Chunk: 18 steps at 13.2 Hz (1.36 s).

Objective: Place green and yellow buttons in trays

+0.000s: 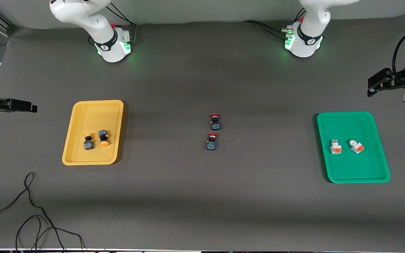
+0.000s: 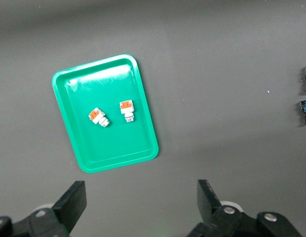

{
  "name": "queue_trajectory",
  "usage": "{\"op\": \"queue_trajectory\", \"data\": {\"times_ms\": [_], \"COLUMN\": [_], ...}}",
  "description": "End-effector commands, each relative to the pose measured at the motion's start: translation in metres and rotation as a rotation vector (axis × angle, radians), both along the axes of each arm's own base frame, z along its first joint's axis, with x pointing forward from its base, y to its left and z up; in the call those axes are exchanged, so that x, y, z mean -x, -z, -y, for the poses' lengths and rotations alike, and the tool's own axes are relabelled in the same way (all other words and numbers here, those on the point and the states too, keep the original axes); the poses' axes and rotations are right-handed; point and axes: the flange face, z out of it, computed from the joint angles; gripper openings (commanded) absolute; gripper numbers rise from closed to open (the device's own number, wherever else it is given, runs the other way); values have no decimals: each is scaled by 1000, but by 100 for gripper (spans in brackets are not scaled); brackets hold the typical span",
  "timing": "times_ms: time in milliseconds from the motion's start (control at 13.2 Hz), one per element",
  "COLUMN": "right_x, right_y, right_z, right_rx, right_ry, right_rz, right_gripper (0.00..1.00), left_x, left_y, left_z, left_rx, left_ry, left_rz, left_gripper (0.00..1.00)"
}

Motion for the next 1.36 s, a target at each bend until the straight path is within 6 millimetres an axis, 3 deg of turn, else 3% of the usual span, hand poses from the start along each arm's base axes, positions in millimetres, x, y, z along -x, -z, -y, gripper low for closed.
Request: {"op": "queue_trajectory", "data": {"times_ms": [0, 378, 681, 1060, 1287], "right_x": [14, 52, 87, 89, 76], "right_y": [-24, -19, -4, -6, -6], "right_z": [-8, -20, -25, -54, -60], "right_rx": [10, 42, 45, 145, 129], "right_ry": [21, -2, -7, -90, -59], "right_rz": [46, 117, 238, 260, 267], "right_gripper": [99, 99, 99, 99, 99], "left_x": [10, 12, 13, 13, 12], "left_y": [-4, 1, 0, 0, 2], "left_z": [3, 5, 7, 8, 8], "left_rx": [4, 47, 45, 34, 29], "left_ry": [-62, -125, -131, -127, -126], "left_rz": [1, -29, -32, -34, -35], "left_gripper": [100, 100, 100, 100, 100]}}
